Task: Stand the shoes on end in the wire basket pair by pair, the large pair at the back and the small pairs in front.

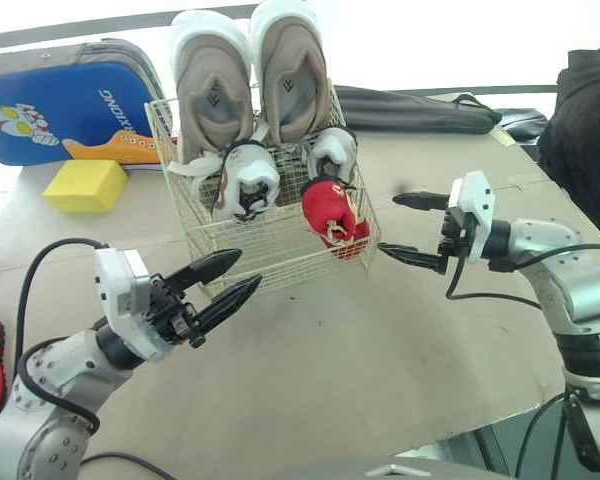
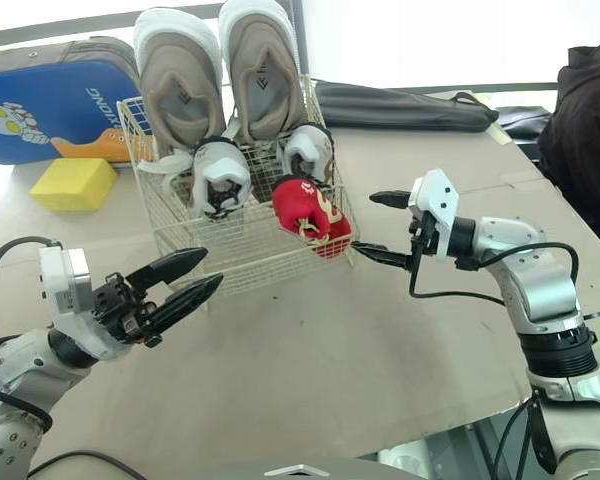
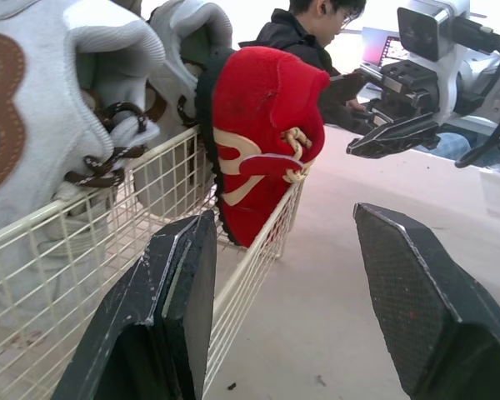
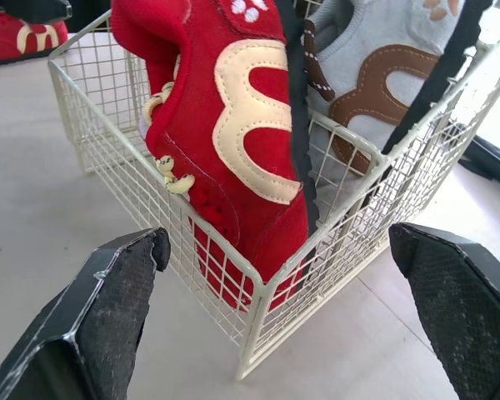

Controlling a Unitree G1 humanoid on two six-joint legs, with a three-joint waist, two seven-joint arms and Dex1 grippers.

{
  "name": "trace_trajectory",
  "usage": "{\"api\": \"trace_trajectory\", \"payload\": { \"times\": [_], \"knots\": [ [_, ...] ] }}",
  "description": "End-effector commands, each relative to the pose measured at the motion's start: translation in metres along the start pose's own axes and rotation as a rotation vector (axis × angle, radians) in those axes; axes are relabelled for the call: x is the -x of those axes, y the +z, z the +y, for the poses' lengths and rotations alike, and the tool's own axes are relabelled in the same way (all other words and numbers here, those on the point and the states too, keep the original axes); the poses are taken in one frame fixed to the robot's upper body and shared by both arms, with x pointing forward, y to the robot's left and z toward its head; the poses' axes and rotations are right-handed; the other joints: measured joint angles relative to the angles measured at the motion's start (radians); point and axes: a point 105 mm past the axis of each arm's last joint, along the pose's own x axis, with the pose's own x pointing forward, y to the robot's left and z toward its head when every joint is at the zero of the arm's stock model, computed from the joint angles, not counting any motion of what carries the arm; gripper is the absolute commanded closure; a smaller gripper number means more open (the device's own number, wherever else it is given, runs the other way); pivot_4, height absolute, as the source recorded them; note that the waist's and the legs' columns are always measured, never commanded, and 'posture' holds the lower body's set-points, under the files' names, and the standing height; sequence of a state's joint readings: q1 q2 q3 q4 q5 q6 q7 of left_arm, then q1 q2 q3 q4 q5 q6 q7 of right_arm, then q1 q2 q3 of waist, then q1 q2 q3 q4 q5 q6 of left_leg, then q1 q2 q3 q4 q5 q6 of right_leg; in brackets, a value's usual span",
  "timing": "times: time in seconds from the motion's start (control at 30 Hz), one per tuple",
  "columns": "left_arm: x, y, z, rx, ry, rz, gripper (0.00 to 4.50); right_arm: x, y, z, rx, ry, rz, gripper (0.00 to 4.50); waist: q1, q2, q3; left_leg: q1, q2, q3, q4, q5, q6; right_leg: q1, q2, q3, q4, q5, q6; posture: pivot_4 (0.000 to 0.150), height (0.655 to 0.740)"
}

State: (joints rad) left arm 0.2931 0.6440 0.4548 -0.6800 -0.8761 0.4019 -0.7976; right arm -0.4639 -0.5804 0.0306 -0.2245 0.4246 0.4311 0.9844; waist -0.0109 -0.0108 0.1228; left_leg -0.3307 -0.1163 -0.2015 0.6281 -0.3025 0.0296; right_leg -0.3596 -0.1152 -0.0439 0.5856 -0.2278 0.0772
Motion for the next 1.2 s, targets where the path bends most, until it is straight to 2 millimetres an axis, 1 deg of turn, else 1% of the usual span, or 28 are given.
{"api": "trace_trajectory", "payload": {
  "times": [0.03,0.07,0.1,0.13,0.17,0.23,0.3,0.4,0.47,0.5,0.53,0.57,0.6,0.63,0.67,0.7,0.73,0.77,0.83,0.87,0.93,0.97,1.03,1.07,1.1,1.13,1.17,1.2],
  "knots": [
    [0.004,0.006,0.004,-0.036,0.009,-0.020,1.58,0.002,0.025,-0.002,0.051,-0.034,-0.074,0.12,-0.001,0.002,0.001,0.003,-0.021,-0.032,0.000,0.002,0.002,0.001,-0.002,-0.006,0.005,-0.006,0.003,0.150,0.7400],
    [0.005,0.006,0.005,-0.036,0.014,-0.021,1.58,0.003,0.026,-0.002,0.051,-0.039,-0.077,0.12,-0.001,0.002,0.000,0.006,-0.041,-0.066,-0.002,0.004,0.001,0.003,-0.001,-0.007,0.005,-0.007,0.005,0.150,0.7400],
    [0.007,0.006,0.007,-0.038,0.026,-0.024,1.58,0.005,0.031,-0.005,0.038,-0.071,-0.107,0.12,-0.002,0.001,0.000,0.008,-0.055,-0.093,-0.004,0.008,-0.003,0.005,-0.001,-0.007,0.005,-0.008,0.008,0.150,0.7400],
    [0.008,0.007,0.008,-0.035,0.037,-0.028,1.58,0.009,0.038,-0.007,0.039,-0.096,-0.142,0.12,0.006,-0.002,-0.001,0.010,-0.061,-0.112,-0.008,0.014,-0.007,0.002,0.000,-0.003,0.005,-0.011,0.008,0.150,0.7400],
    [0.010,0.008,0.009,-0.033,0.049,-0.034,1.58,0.012,0.045,-0.009,0.027,-0.120,-0.178,0.12,0.020,-0.003,-0.001,0.011,-0.059,-0.107,-0.011,0.015,-0.008,-0.003,0.006,0.012,0.005,-0.011,0.007,0.150,0.7400],
    [0.012,0.008,0.012,-0.030,0.071,-0.042,1.58,0.017,0.055,-0.012,-0.008,-0.158,-0.235,0.12,0.030,-0.003,-0.002,0.008,-0.051,-0.092,-0.011,0.016,-0.010,-0.006,0.005,0.023,0.006,-0.011,0.002,0.150,0.7400],
    [0.013,0.008,0.014,-0.023,0.089,-0.050,1.58,0.019,0.062,-0.011,0.001,-0.164,-0.260,0.12,0.036,-0.004,-0.002,0.007,-0.046,-0.087,-0.012,0.016,-0.010,-0.011,0.009,0.030,0.007,-0.009,-0.002,0.150,0.7400],
    [0.014,0.008,0.014,-0.024,0.095,-0.050,1.58,0.019,0.067,-0.008,0.000,-0.159,-0.275,0.12,0.037,-0.004,-0.003,0.005,-0.046,-0.079,-0.013,0.013,-0.012,-0.013,0.009,0.034,0.007,-0.008,-0.002,0.150,0.7400],
    [0.014,0.008,0.015,-0.017,0.103,-0.058,1.58,0.016,0.074,-0.008,0.016,-0.157,-0.295,0.12,0.027,-0.003,-0.001,0.004,-0.050,-0.082,-0.012,0.013,-0.012,-0.010,0.004,0.028,0.006,-0.009,-0.001,0.150,0.7400],
    [0.014,0.008,0.015,-0.016,0.107,-0.059,1.58,0.015,0.077,-0.007,0.019,-0.150,-0.303,0.12,0.020,-0.003,0.000,0.000,-0.056,-0.090,-0.011,0.014,-0.011,0.000,-0.006,0.012,0.004,-0.011,0.002,0.150,0.7400],
    [0.014,0.008,0.016,-0.012,0.117,-0.062,1.58,0.013,0.081,-0.005,0.018,-0.141,-0.312,0.12,0.014,0.000,0.000,-0.002,-0.053,-0.087,-0.009,0.015,-0.010,0.005,-0.018,0.000,0.006,-0.014,0.005,0.150,0.7400],
    [0.015,0.008,0.017,-0.007,0.131,-0.066,1.58,0.012,0.084,-0.003,0.015,-0.130,-0.324,0.12,0.011,0.002,0.000,-0.009,-0.048,-0.076,-0.007,0.017,-0.007,0.011,-0.030,-0.014,0.007,-0.017,0.008,0.150,0.7400],
    [0.017,0.009,0.019,-0.001,0.145,-0.073,1.58,0.009,0.089,-0.001,0.000,-0.118,-0.343,0.12,0.010,0.005,-0.001,-0.015,-0.048,-0.074,-0.006,0.019,-0.002,0.012,-0.036,-0.025,0.008,-0.021,0.007,0.150,0.7400],
    [0.018,0.010,0.020,0.003,0.158,-0.080,1.58,0.007,0.093,0.001,-0.007,-0.105,-0.356,0.12,0.010,0.008,0.001,-0.009,-0.059,-0.088,-0.010,0.028,0.001,0.006,-0.027,-0.020,0.019,-0.024,0.008,0.150,0.7400],
    [0.020,0.011,0.023,0.011,0.178,-0.089,1.58,0.004,0.097,0.004,-0.009,-0.087,-0.367,0.12,0.022,0.009,0.002,-0.008,-0.065,-0.105,-0.015,0.033,0.000,-0.004,0.003,0.009,0.042,-0.024,0.008,0.150,0.7400],
    [0.024,0.014,0.029,0.024,0.222,-0.104,1.58,-0.001,0.102,0.010,-0.007,-0.051,-0.382,0.12,0.033,0.003,0.002,-0.006,-0.060,-0.105,-0.019,0.037,-0.003,-0.014,0.046,0.032,0.038,-0.022,0.012,0.150,0.7400],
    [0.028,0.017,0.037,0.032,0.273,-0.117,1.58,-0.005,0.107,0.015,0.001,-0.017,-0.395,0.12,0.038,0.001,0.002,-0.005,-0.059,-0.096,-0.020,0.037,-0.004,-0.017,0.060,0.030,0.019,-0.027,-0.010,0.150,0.7400],
    [0.035,0.020,0.046,0.043,0.335,-0.128,1.58,-0.009,0.112,0.019,0.010,0.013,-0.412,0.12,0.041,0.002,0.002,-0.004,-0.056,-0.082,-0.019,0.036,-0.005,-0.017,0.056,0.030,0.022,-0.023,-0.033,0.150,0.7400],
    [0.053,0.024,0.062,0.054,0.448,-0.134,1.58,-0.015,0.120,0.027,0.031,0.086,-0.438,0.12,0.045,0.002,0.002,-0.010,-0.042,-0.054,-0.020,0.035,-0.007,-0.019,0.054,0.032,0.024,-0.023,-0.037,0.150,0.7400],
    [0.063,0.026,0.068,0.061,0.494,-0.136,1.58,-0.018,0.121,0.032,0.047,0.128,-0.434,0.12,0.045,0.002,0.002,-0.009,-0.041,-0.049,-0.019,0.034,-0.007,-0.019,0.054,0.035,0.023,-0.023,-0.037,0.150,0.7400],
    [0.082,0.030,0.078,0.059,0.585,-0.132,1.58,-0.023,0.121,0.034,0.068,0.148,-0.434,0.12,0.040,-0.001,0.002,-0.008,-0.041,-0.043,-0.018,0.033,-0.002,-0.020,0.053,0.036,0.023,-0.023,-0.039,0.150,0.7400],
    [0.089,0.032,0.082,0.060,0.619,-0.131,1.58,-0.025,0.121,0.034,0.064,0.155,-0.437,0.12,0.029,-0.002,0.002,-0.012,-0.049,-0.055,-0.018,0.032,-0.001,-0.013,0.046,0.027,0.022,-0.026,-0.035,0.150,0.7400],
    [0.110,0.035,0.094,0.054,0.728,-0.111,1.58,-0.028,0.123,0.038,0.032,0.198,-0.455,0.12,0.021,0.000,0.003,-0.013,-0.060,-0.072,-0.018,0.036,0.006,-0.009,0.025,-0.002,0.025,-0.029,-0.028,0.150,0.7400],
    [0.123,0.034,0.100,0.071,0.790,-0.093,1.58,-0.030,0.123,0.041,0.019,0.225,-0.456,0.12,0.020,0.001,0.003,-0.014,-0.067,-0.082,-0.018,0.040,0.004,-0.009,0.022,-0.008,0.026,-0.029,-0.028,0.150,0.7400],
    [0.134,0.033,0.104,0.087,0.838,-0.072,1.58,-0.032,0.123,0.043,0.014,0.246,-0.456,0.12,0.024,0.000,0.002,-0.013,-0.072,-0.089,-0.018,0.043,0.002,-0.013,0.028,-0.003,0.029,-0.029,-0.028,0.150,0.7400],
    [0.144,0.029,0.108,0.108,0.883,-0.016,1.58,-0.034,0.123,0.046,0.013,0.262,-0.452,0.12,0.030,0.000,0.002,-0.013,-0.073,-0.088,-0.018,0.043,0.002,-0.017,0.039,0.018,0.033,-0.029,-0.028,0.150,0.7400],
    [0.153,0.027,0.110,0.117,0.915,0.026,1.58,-0.036,0.122,0.048,0.014,0.272,-0.447,0.12,0.035,-0.001,0.002,-0.011,-0.072,-0.086,-0.018,0.043,0.002,-0.017,0.043,0.034,0.032,-0.029,-0.028,0.150,0.7400],
    [0.170,0.021,0.113,0.146,0.958,0.115,1.58,-0.041,0.116,0.053,0.037,0.293,-0.415,0.12,0.037,-0.002,0.001,-0.011,-0.070,-0.083,-0.019,0.043,0.002,-0.017,0.042,0.040,0.031,-0.029,-0.027,0.150,0.7400]
  ]
}}
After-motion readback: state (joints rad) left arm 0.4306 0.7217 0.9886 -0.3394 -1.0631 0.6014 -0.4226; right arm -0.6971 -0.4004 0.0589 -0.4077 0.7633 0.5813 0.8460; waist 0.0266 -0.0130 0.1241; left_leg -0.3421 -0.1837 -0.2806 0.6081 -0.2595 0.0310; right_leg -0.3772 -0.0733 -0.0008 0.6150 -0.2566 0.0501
